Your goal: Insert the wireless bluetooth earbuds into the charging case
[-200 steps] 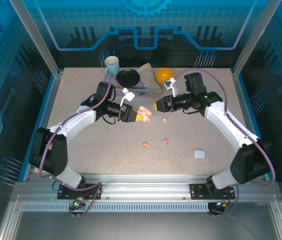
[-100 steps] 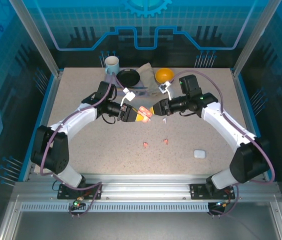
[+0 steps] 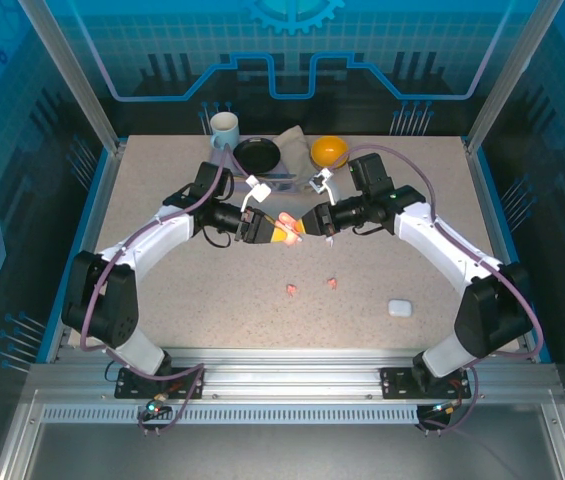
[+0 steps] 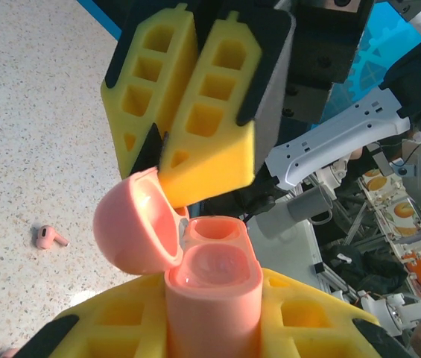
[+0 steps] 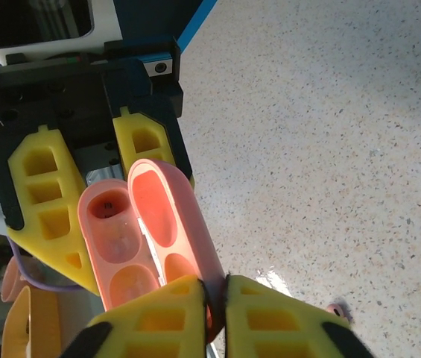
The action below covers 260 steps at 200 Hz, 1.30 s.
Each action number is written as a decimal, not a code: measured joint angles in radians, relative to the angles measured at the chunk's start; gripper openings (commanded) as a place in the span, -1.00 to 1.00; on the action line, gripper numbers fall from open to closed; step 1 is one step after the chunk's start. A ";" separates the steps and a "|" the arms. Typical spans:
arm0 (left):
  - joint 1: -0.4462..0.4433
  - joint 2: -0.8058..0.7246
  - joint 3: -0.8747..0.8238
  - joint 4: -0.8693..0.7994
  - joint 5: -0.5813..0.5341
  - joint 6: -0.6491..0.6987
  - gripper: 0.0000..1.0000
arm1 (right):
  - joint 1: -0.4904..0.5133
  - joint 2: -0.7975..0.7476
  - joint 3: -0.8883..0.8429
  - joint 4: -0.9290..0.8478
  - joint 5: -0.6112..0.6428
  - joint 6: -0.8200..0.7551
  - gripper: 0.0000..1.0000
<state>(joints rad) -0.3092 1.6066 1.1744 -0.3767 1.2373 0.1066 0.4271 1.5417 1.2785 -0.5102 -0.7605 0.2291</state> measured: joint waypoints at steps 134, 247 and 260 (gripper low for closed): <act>0.001 0.067 0.166 -0.303 0.037 0.196 -0.51 | 0.000 0.020 0.120 -0.160 0.020 -0.149 -1.00; 0.002 -0.013 0.149 -0.290 -0.032 0.180 0.97 | -0.021 0.026 0.134 -0.141 0.046 -0.161 -1.00; 0.002 -0.042 0.136 -0.262 -0.061 0.153 0.97 | -0.031 0.025 0.129 -0.124 0.053 -0.146 -1.00</act>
<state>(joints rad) -0.3073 1.5646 1.3102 -0.6384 1.1759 0.2596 0.3958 1.5665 1.4078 -0.6338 -0.7074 0.0826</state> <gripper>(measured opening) 0.975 0.043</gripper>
